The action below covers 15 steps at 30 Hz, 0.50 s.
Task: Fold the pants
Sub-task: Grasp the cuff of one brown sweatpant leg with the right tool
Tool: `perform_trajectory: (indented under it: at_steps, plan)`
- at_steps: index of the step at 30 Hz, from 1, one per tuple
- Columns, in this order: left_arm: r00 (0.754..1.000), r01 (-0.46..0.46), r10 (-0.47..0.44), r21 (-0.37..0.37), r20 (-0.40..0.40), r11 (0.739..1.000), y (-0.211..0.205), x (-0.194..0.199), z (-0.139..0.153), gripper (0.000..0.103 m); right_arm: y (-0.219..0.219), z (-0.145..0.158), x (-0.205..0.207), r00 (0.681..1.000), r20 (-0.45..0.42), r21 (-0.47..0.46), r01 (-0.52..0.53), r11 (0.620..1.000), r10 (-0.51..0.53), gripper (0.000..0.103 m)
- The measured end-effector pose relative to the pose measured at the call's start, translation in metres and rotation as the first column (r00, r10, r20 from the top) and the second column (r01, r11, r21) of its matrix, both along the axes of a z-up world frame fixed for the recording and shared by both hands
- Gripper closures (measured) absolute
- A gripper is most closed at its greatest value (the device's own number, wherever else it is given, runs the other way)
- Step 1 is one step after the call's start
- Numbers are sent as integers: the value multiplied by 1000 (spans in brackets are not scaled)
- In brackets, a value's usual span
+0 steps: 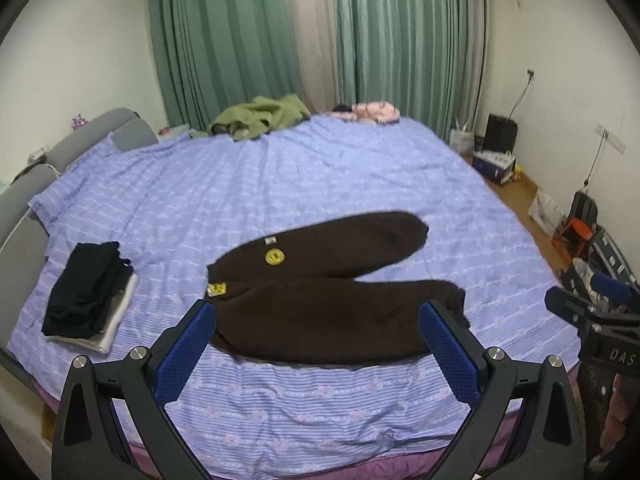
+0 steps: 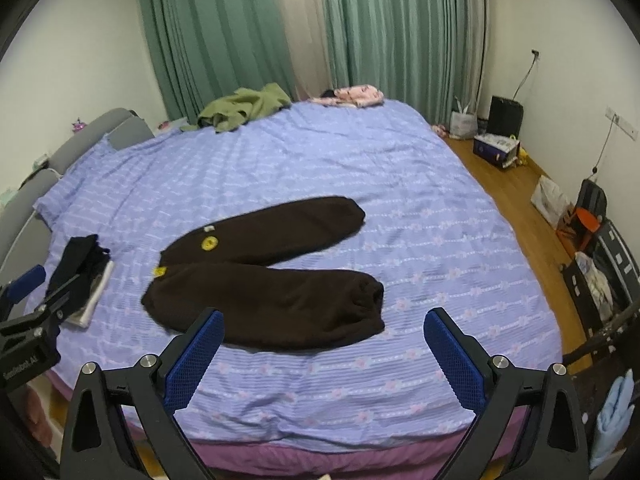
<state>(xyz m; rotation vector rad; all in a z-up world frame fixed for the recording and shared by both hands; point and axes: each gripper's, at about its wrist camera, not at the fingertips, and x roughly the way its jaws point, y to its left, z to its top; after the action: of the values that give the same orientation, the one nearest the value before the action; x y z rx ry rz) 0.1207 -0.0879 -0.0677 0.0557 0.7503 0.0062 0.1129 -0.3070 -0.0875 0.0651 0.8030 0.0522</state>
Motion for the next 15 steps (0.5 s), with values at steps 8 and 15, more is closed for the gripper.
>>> perform_trajectory:
  at_steps: [8, 15]
  plan:
    - [991, -9, 16, 52, -137, 999, -37, 68, -82, 0, -24, -76, 75, 993, -103, 7, -60, 998, 61, 23]
    - [955, -30, 44, 53, -293, 998, -66, 123, -167, 0, -48, -160, 143, 967, -240, 78, -66, 995, 83, 52]
